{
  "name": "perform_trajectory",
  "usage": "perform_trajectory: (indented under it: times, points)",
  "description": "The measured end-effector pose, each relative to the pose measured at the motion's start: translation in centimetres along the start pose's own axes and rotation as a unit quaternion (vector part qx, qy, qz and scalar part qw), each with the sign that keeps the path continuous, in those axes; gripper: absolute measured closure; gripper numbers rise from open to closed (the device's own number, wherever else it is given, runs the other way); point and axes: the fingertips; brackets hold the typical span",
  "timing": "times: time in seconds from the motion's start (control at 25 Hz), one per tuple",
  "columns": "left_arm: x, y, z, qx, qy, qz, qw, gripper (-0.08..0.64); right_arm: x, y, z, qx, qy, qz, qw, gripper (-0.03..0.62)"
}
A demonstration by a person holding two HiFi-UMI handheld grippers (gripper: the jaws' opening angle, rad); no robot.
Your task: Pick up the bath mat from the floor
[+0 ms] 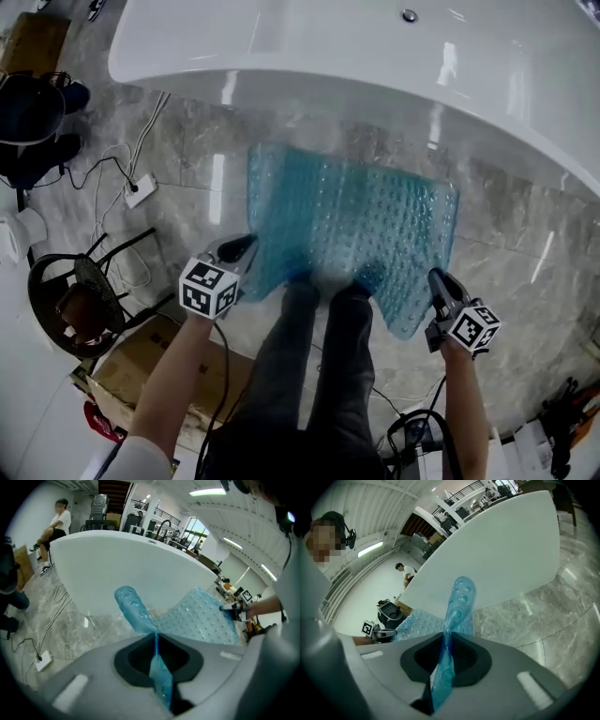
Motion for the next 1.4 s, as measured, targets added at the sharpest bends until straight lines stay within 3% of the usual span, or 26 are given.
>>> perform_trajectory:
  times: [0.4,0.64,0.84,1.04,1.28,1.4]
  points:
    - [-6.4,13.1,6.5,-0.034,0.015,-0.012,0.9992,0.529,14.3,9.2,4.0,0.001,0.024,0.049,0.999,0.549]
    - [-11.3,20.7,11.3,-0.045,0.034,-0.028,0.9980,0.529,21.3,16.2,7.8,-0.025,-0.009,0.074,0.997,0.548]
    - [-14.4,26.0,14.6,-0.060,0.056,-0.036,0.9960,0.531,24.6,20.5,11.1,-0.057,-0.056,0.082,0.993,0.546]
    - [-17.5,31.1,15.7,-0.053,0.075,-0.048,0.9946,0.530,27.1,25.3,12.9,-0.077,-0.111,0.082,0.987,0.546]
    - [-20.0,34.9,17.5,-0.061,0.065,-0.059,0.9943,0.530,29.4,29.0,13.3,-0.079,-0.085,0.064,0.991,0.543]
    - [-21.0,36.1,18.5,-0.068,0.068,-0.071,0.9928,0.529,30.8,30.4,13.5,-0.102,-0.086,0.076,0.988,0.541]
Point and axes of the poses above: the fingertips, and each gripper's own axes: y backward along the fingers, x to its left, z out of its top, and after that the axes turned 5 degrees about -x, right-handed
